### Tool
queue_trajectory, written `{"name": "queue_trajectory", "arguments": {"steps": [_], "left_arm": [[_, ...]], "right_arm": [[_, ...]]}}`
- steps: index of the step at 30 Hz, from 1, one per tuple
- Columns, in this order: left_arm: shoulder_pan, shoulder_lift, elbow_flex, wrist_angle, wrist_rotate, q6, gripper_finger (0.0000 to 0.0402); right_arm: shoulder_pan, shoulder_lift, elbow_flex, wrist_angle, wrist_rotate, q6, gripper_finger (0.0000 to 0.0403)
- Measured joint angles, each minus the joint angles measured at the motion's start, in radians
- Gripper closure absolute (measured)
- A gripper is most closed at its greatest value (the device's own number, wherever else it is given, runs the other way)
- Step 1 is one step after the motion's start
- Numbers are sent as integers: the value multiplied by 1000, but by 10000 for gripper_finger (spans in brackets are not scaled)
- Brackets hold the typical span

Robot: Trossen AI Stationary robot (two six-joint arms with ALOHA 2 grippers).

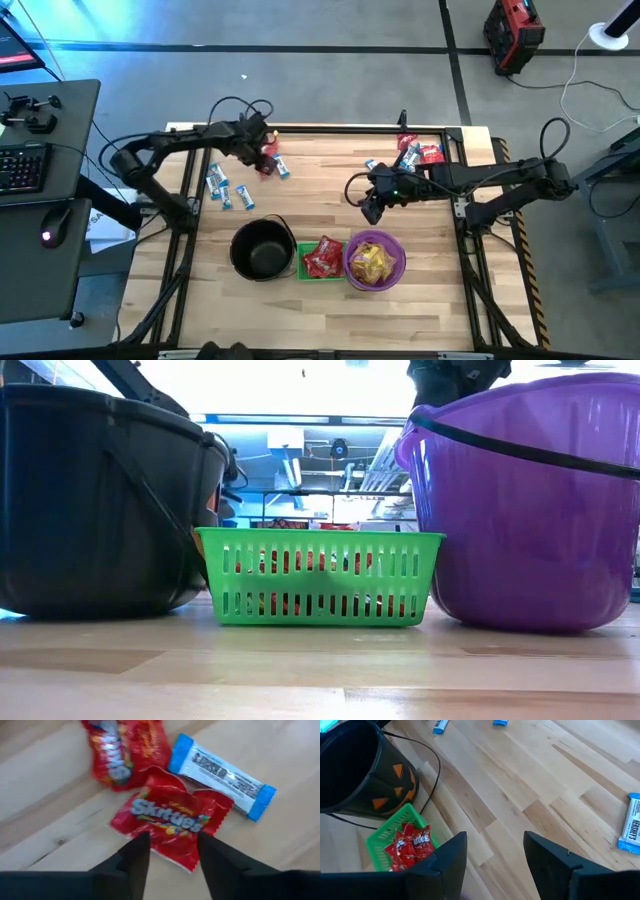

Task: Sort candy by brand, put in halloween buckets
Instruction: Put the red candy into the green bin

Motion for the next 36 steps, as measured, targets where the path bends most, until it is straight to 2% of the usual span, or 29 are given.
{"name": "queue_trajectory", "arguments": {"steps": [7, 13, 16, 18, 20, 21, 26, 31, 36], "left_arm": [[14, 78, 0, 35, 1, -6, 191], [3, 149, 7, 40, 4, 29, 192], [-19, 146, 5, 47, -7, 47, 231], [-29, 127, 3, 44, -5, 67, 286], [-37, 96, -2, 18, -1, 100, 357], [-40, 73, -5, -4, 1, 113, 378], [-72, -109, -3, -40, 15, 116, 393], [-244, -315, -1, 57, 126, 89, 399], [-537, -360, -1, 179, 132, -24, 401]], "right_arm": [[0, 1, 0, 0, 3, 1, 214], [0, 1, 0, 2, 7, 3, 214], [0, 1, 0, 2, 7, 3, 214], [0, 1, 0, 3, 7, 3, 214], [0, 1, 0, 3, 7, 3, 214], [0, 1, 0, 3, 7, 3, 214], [0, 1, 0, 5, 9, 3, 214], [0, 2, 0, 6, 47, 23, 214], [0, 2, 0, 8, 67, 82, 214]]}}
